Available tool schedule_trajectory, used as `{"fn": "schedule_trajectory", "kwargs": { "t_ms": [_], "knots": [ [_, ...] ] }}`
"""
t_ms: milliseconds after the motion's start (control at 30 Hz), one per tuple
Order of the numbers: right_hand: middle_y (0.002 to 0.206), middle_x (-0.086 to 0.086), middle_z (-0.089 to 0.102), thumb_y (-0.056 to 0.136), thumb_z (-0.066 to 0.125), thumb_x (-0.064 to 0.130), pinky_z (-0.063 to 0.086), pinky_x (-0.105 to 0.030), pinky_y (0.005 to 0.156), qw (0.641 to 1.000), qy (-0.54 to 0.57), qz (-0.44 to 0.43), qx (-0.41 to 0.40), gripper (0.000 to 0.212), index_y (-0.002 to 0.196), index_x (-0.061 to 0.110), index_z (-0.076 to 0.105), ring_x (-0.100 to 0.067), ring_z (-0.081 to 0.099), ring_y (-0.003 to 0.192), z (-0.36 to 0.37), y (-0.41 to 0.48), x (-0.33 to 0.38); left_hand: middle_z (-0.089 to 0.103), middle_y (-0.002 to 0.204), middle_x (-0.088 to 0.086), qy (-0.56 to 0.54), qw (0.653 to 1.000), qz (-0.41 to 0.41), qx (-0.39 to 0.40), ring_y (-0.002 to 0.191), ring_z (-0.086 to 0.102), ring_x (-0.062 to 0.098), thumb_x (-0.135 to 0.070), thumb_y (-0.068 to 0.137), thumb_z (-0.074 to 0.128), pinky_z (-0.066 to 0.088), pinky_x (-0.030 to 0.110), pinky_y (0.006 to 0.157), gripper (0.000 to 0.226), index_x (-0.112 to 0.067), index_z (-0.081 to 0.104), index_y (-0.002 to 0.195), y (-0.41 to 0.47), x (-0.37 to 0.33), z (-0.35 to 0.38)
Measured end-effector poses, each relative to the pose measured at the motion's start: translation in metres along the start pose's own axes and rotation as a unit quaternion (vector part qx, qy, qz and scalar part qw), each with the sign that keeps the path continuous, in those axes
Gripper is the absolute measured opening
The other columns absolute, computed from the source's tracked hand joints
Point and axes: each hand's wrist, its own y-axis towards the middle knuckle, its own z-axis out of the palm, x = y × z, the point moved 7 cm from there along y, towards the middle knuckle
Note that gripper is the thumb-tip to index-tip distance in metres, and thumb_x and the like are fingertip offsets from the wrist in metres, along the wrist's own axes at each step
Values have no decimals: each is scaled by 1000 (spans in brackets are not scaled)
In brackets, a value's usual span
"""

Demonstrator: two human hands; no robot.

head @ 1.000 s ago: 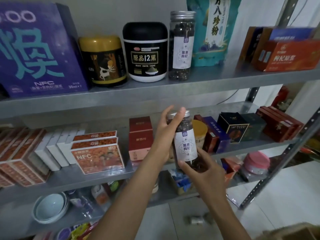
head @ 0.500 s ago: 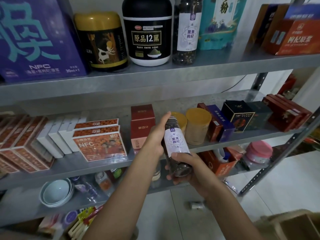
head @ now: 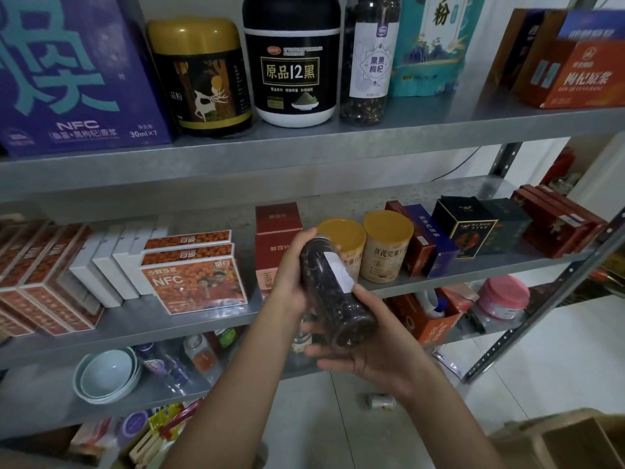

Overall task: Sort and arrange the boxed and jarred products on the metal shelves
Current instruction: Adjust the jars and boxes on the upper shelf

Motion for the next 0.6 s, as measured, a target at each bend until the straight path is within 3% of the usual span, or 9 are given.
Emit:
{"fn": "schedule_trajectory", "kwargs": {
  "t_ms": [67,133,233,333,400,467,533,600],
  "knots": [
    [114,-19,70,83,62,50,61,-37,67,990,-97,-42,-96,54,126,19,57,-37,72,90,-11,-3,9,67,83,12,65,992,26,-105,72,66,25,-37,75,75,56,34,70,36,-8,63,93,1,-10,-18],
    [104,-13,73,71,74,43,60,-35,64,964,-187,-78,-175,58,122,27,51,-37,73,82,-18,-7,14,70,76,9,104,971,61,-206,63,69,21,-37,74,77,56,31,60,37,-7,65,92,-2,-17,-35],
    [94,-15,73,81,74,24,56,-27,54,933,-242,-110,-241,35,109,27,52,-28,71,62,-20,-9,12,68,57,2,116,958,91,-248,46,66,14,-37,75,77,49,23,43,32,-11,65,89,-3,-18,-42],
    [85,-18,71,96,58,22,51,-25,46,943,-187,-109,-253,15,109,16,54,-21,62,48,-20,-7,8,69,73,7,17,986,57,-154,62,68,21,-37,72,79,54,29,56,40,-8,64,94,0,-5,-38],
    [72,-15,68,99,48,31,46,-24,41,962,-100,-95,-238,26,109,9,56,-17,54,44,-20,-3,3,70,87,10,-122,991,41,-41,74,71,22,-37,66,80,58,33,64,52,-3,65,101,-1,3,-27],
    [69,-11,63,92,50,42,42,-21,38,974,-29,-88,-209,40,110,8,58,-14,51,47,-17,0,-1,72,94,9,-199,979,34,19,80,72,23,-38,67,80,59,36,69,46,-3,70,95,-2,9,-23],
    [71,-9,60,83,53,53,43,-20,39,984,10,-69,-164,53,111,10,62,-14,50,51,-13,1,-7,69,86,5,-205,978,33,27,76,70,20,-38,70,78,58,34,72,38,-8,68,91,-4,10,-22],
    [74,-10,62,80,51,61,49,-22,45,992,-21,-41,-120,62,114,10,61,-16,56,54,-9,2,-11,65,81,5,-181,983,20,0,72,66,18,-40,69,76,56,32,70,42,-8,61,94,-4,7,-24]
  ]
}}
